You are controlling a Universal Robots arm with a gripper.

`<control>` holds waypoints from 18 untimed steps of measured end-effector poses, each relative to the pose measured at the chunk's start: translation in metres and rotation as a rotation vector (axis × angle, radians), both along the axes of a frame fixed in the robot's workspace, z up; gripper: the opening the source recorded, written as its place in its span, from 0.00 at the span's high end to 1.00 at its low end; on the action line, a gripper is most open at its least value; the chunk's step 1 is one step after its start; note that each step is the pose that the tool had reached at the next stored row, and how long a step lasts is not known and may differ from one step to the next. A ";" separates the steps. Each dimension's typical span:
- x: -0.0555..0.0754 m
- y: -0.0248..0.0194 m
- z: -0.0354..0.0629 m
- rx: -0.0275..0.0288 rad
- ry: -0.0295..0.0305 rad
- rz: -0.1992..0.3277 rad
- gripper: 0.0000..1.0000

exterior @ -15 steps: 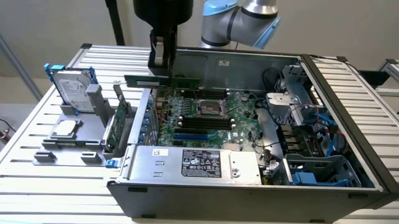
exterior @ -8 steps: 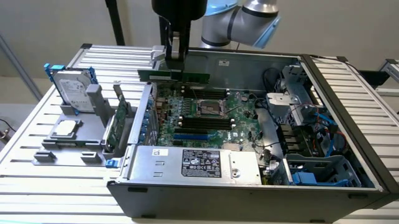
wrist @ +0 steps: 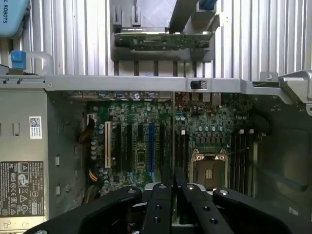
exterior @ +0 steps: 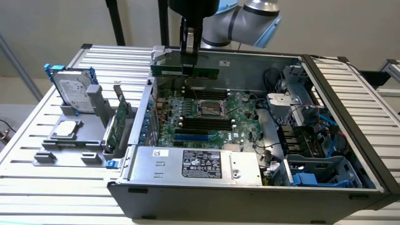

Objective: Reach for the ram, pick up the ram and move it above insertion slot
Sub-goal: 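Pick up the ram and move it above insertion slot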

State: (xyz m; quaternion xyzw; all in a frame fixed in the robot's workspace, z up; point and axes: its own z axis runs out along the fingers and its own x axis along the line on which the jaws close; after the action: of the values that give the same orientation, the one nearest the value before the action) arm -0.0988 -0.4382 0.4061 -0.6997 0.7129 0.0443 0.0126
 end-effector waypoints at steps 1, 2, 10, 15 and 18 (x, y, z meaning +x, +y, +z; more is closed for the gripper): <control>0.002 0.0007 -0.0008 0.0000 0.0000 -0.001 0.87; 0.004 0.0011 -0.0015 0.0000 0.0000 -0.002 0.87; 0.022 0.0039 -0.0075 0.0001 0.0000 -0.016 0.87; 0.031 0.0066 -0.0111 0.0000 0.0000 -0.023 0.87; 0.035 0.0083 -0.0133 0.0000 0.0000 -0.027 0.87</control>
State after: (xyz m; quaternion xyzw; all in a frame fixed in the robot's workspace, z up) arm -0.0638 -0.4299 0.3928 -0.6901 0.7223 0.0441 0.0132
